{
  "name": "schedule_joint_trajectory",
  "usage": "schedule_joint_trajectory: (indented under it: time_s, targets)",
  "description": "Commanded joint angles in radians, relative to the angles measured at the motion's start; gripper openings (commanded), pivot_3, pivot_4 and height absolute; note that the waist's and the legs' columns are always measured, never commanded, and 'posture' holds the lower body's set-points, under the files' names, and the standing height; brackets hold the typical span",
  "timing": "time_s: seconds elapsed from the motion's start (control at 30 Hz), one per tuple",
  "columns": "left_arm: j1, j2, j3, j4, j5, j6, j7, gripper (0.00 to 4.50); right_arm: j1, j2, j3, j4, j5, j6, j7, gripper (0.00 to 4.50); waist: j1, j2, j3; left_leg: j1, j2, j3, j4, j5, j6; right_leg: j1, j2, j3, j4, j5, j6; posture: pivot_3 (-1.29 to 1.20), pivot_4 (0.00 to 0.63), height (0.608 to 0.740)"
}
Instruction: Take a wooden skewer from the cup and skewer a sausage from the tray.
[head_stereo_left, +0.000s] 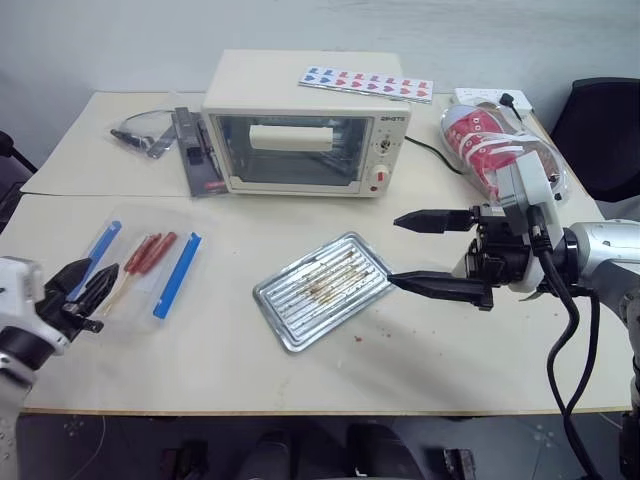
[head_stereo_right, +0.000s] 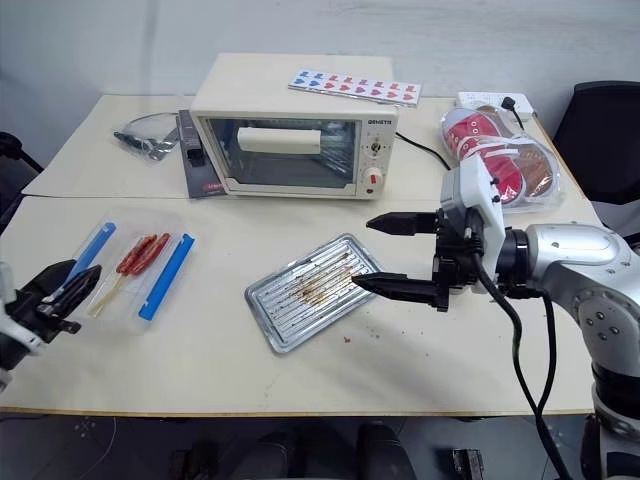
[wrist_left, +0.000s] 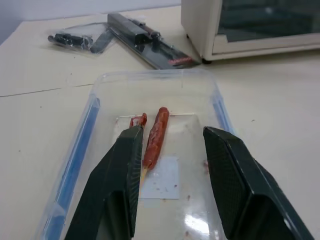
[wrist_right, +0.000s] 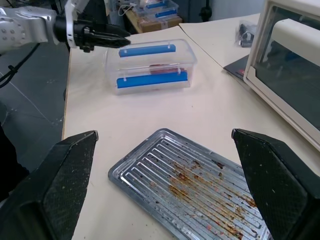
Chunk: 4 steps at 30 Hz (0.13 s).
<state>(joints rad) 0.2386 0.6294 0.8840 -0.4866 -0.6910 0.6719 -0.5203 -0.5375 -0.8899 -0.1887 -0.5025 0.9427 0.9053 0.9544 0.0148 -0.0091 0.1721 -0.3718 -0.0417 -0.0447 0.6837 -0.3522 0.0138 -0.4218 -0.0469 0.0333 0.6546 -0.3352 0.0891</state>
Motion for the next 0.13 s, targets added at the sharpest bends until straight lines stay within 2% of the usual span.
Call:
schedule_joint_trajectory:
  time_s: [0.03,0.13]
  targets:
    - [0.116,0.053,0.207,-0.037,-0.170,0.093,-0.089,1.96,-0.006,-0.038,-0.015,0.006,0.034,0.010,0.043,4.50,-0.004,0.000,0.000,0.000,0.000,0.000,0.000,0.000,0.000,0.000,0.000,0.000,0.000,0.000,0.000,0.00,0.150,0.740]
    - [0.223,0.083,0.290,-0.035,-0.179,0.095,-0.154,1.96,0.013,-0.055,-0.008,0.021,0.023,0.001,0.075,4.50,-0.004,0.000,0.000,0.000,0.000,0.000,0.000,0.000,0.000,0.001,0.000,0.000,-0.001,0.000,0.000,0.00,0.150,0.740]
